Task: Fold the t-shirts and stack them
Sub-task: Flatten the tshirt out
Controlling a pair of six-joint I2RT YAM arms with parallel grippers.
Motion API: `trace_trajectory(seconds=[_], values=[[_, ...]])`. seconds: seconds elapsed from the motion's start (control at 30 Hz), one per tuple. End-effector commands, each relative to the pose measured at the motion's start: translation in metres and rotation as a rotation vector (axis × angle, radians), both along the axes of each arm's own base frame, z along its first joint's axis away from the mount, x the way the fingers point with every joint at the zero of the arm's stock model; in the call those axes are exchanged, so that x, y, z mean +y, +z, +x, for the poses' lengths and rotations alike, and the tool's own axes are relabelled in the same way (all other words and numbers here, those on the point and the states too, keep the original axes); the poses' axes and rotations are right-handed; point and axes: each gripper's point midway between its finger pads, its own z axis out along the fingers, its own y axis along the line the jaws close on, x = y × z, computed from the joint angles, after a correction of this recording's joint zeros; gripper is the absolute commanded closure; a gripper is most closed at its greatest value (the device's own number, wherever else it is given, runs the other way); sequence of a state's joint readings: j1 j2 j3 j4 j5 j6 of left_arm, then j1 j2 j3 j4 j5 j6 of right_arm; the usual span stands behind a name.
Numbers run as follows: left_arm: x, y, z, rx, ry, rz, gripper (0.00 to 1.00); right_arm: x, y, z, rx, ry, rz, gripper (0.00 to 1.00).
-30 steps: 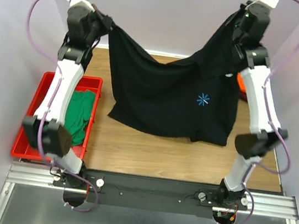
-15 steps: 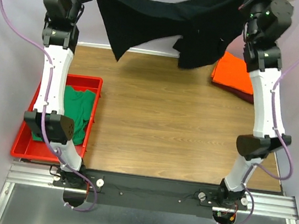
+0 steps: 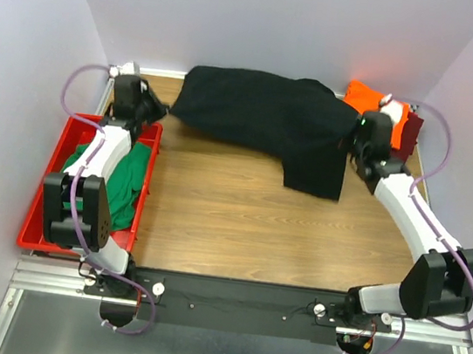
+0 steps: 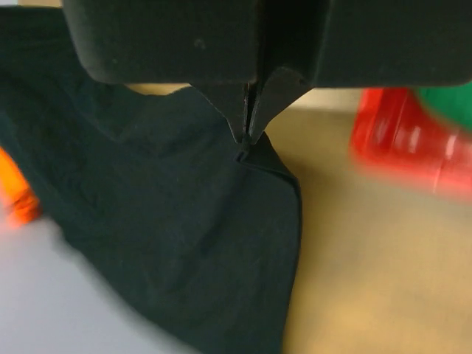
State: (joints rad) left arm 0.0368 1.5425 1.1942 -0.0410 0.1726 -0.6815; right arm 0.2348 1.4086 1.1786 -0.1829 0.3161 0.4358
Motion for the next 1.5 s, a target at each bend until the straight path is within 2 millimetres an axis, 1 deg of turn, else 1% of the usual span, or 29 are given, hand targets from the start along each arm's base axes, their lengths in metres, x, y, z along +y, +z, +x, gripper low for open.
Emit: trace_trajectory(seconds=[0.0, 0.03, 0.07, 0.1, 0.13, 0.17, 0.2, 0.23, 0.27, 0.33, 0.43, 0.47, 0.5, 0.57, 0.67, 0.73, 0.8, 0.87, 0.97, 1.1, 1.27, 1.47], values=[[-0.014, -0.037, -0.038, 0.085, -0.021, -0.027, 1.0, -0.006, -0.068, -0.049, 0.155, -0.042, 0.084, 0.99], [-0.015, -0.05, -0.043, 0.113, -0.016, -0.021, 1.0, -0.003, -0.083, -0.058, 0.193, -0.026, 0.097, 0.99], [-0.016, -0.063, -0.048, 0.143, -0.01, -0.024, 1.0, -0.004, -0.093, -0.065, 0.221, -0.029, 0.105, 0.99], [-0.015, -0.081, -0.056, 0.187, 0.0, -0.03, 1.0, -0.003, -0.103, -0.072, 0.251, -0.027, 0.115, 0.99], [-0.015, -0.09, -0.059, 0.212, 0.01, -0.042, 1.0, -0.001, -0.12, -0.082, 0.292, -0.023, 0.128, 0.99], [-0.013, -0.101, -0.065, 0.24, 0.018, -0.04, 1.0, -0.001, -0.125, -0.087, 0.306, -0.023, 0.131, 0.99], [-0.024, -0.109, -0.071, 0.269, 0.0, -0.03, 1.0, -0.002, -0.131, -0.092, 0.328, -0.03, 0.131, 0.99], [-0.027, -0.113, -0.074, 0.282, 0.011, -0.034, 1.0, -0.005, -0.139, -0.097, 0.352, -0.038, 0.123, 0.99], [-0.024, -0.12, -0.077, 0.298, 0.035, -0.022, 1.0, -0.007, -0.142, -0.098, 0.359, -0.046, 0.122, 0.99], [-0.021, -0.135, -0.085, 0.345, 0.068, -0.018, 1.0, -0.011, -0.154, -0.102, 0.396, -0.065, 0.12, 0.99], [-0.009, -0.157, -0.094, 0.422, 0.132, 0.021, 1.0, -0.012, -0.165, -0.102, 0.433, -0.076, 0.137, 0.99], [-0.005, -0.16, -0.095, 0.434, 0.153, 0.033, 1.0, -0.012, -0.166, -0.102, 0.44, -0.076, 0.147, 0.99], [-0.003, -0.167, -0.1, 0.469, 0.166, 0.045, 1.0, -0.011, -0.168, -0.102, 0.444, -0.076, 0.15, 0.99], [0.002, -0.169, -0.104, 0.48, 0.191, 0.057, 1.0, -0.014, -0.169, -0.105, 0.445, -0.087, 0.152, 0.99], [0.013, -0.175, -0.115, 0.495, 0.248, 0.083, 1.0, -0.02, -0.172, -0.112, 0.45, -0.108, 0.15, 0.99], [0.016, -0.176, -0.119, 0.499, 0.262, 0.091, 1.0, -0.024, -0.178, -0.119, 0.468, -0.116, 0.153, 0.99], [0.02, -0.181, -0.123, 0.519, 0.279, 0.105, 1.0, -0.028, -0.181, -0.126, 0.482, -0.127, 0.161, 0.99], [0.022, -0.183, -0.125, 0.528, 0.286, 0.109, 1.0, -0.03, -0.182, -0.13, 0.484, -0.131, 0.169, 0.99], [0.023, -0.18, -0.125, 0.521, 0.288, 0.108, 1.0, -0.03, -0.184, -0.135, 0.494, -0.132, 0.177, 0.99], [0.024, -0.177, -0.128, 0.519, 0.288, 0.109, 1.0, -0.034, -0.178, -0.139, 0.491, -0.141, 0.18, 0.99], [0.028, -0.167, -0.132, 0.504, 0.297, 0.119, 1.0, -0.046, -0.168, -0.144, 0.471, -0.179, 0.172, 0.98], [0.029, -0.154, -0.139, 0.487, 0.296, 0.118, 1.0, -0.056, -0.167, -0.157, 0.482, -0.211, 0.158, 0.97]])
